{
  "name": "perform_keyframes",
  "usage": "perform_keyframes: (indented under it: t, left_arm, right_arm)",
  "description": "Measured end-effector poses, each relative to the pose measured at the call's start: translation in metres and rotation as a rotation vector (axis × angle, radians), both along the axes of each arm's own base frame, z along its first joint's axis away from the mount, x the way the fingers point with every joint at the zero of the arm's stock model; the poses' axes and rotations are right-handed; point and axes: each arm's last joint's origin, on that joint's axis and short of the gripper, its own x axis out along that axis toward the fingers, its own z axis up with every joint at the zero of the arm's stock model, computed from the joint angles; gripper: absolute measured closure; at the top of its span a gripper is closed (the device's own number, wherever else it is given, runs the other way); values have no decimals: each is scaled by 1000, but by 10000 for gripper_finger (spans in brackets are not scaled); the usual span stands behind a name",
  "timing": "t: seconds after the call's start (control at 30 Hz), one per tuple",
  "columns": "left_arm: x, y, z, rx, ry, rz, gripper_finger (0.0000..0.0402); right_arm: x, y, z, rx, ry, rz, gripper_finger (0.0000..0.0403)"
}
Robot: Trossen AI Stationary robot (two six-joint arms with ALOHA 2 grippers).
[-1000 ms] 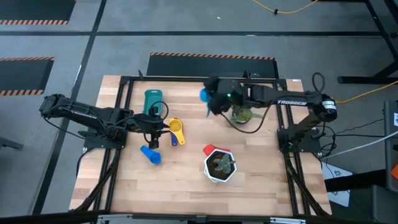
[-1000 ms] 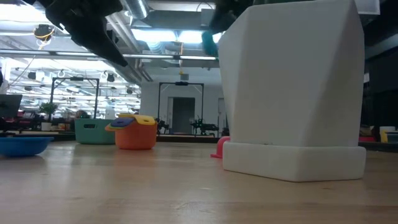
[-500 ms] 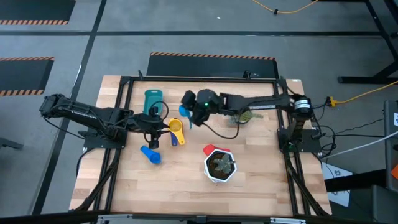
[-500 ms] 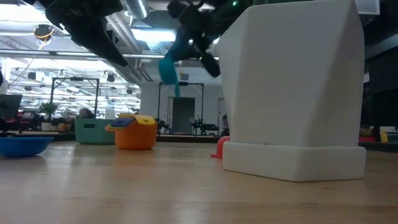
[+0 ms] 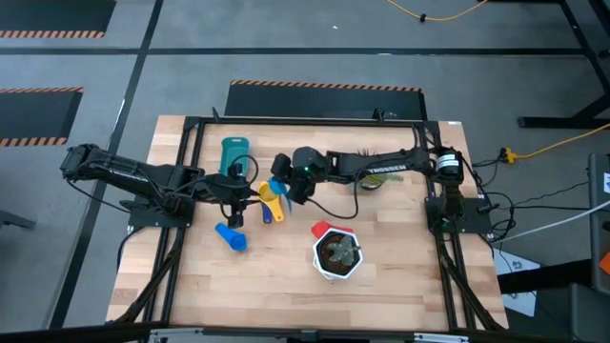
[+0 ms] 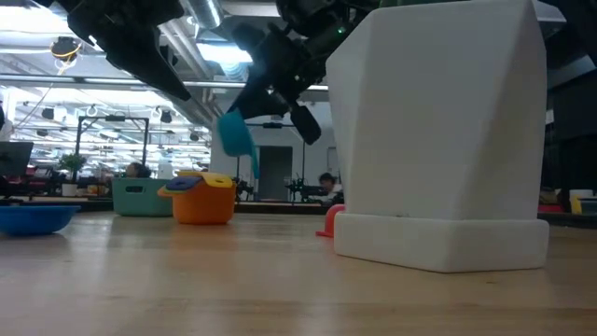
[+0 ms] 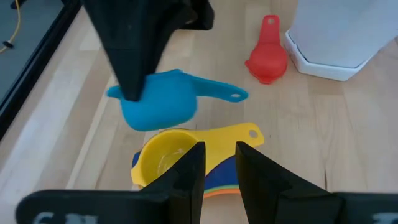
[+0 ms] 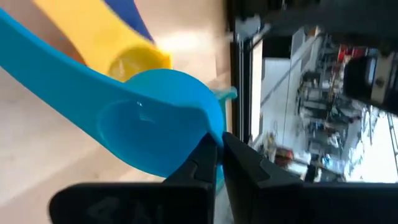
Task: Nest measuring cups in basket
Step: Stack the light blue measuring cup into the yellow measuring cup
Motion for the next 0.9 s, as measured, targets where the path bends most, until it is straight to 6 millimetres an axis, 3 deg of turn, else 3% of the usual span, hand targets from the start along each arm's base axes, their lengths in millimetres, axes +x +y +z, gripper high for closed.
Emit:
perform_keyframes:
  t: [0.27, 0.47, 0.9]
  left_arm:
    - [0, 0, 0, 0, 0, 0, 320]
    - [0, 0, 0, 0, 0, 0, 320]
    - [0, 0, 0, 0, 0, 0, 320]
  right_arm:
    - [1, 3, 2, 104, -32, 61, 381]
    - [1, -2, 2, 188, -32, -2, 381]
    - [0, -8, 2, 215, -31, 15, 381]
